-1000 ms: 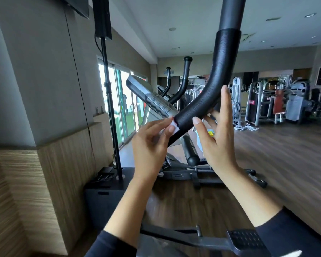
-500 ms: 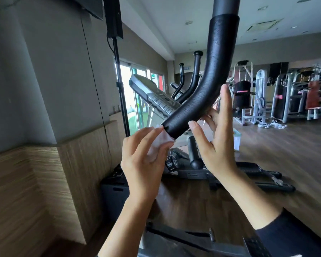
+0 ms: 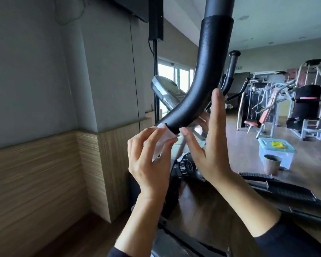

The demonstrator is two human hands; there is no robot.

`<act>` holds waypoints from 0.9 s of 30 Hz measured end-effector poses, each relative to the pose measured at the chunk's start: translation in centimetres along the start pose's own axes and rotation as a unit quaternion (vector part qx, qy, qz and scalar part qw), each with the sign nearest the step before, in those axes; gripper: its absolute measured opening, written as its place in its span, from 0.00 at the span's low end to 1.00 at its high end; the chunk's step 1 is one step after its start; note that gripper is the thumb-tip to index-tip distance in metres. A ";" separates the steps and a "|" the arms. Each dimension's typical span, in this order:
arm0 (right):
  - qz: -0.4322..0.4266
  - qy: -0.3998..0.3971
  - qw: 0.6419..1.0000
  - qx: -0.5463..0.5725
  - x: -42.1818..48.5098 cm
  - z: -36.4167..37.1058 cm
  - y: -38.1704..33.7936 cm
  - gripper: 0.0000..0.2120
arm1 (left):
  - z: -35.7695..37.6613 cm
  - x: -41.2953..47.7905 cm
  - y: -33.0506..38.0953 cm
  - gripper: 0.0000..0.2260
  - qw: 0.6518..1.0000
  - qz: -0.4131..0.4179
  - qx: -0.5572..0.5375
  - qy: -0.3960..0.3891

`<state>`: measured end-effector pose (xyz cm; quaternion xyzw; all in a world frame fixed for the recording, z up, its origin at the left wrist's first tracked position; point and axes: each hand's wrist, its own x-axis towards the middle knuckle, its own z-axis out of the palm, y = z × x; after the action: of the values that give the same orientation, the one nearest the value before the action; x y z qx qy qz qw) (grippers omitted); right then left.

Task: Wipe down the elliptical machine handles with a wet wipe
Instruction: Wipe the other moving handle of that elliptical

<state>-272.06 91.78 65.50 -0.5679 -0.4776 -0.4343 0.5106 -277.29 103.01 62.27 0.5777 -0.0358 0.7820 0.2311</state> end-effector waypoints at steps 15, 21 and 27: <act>-0.039 0.060 0.997 -0.002 -0.9 1.9 -0.1 0.37 | 0.4 -3.0 -1.6 0.17 0.995 -0.005 0.034 0.099; -0.047 0.062 0.997 -0.001 -0.9 1.8 0.0 0.37 | -1.0 -5.1 -4.3 0.18 0.990 -0.077 0.084 0.083; -0.043 0.058 0.997 0.008 -1.0 1.7 -0.2 0.37 | -1.0 -5.1 -4.0 0.18 0.985 -0.096 0.095 0.105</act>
<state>-272.39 93.37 64.38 -0.5167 -0.4742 -0.4842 0.5231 -275.44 105.28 56.35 0.5123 0.1187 0.8123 0.2521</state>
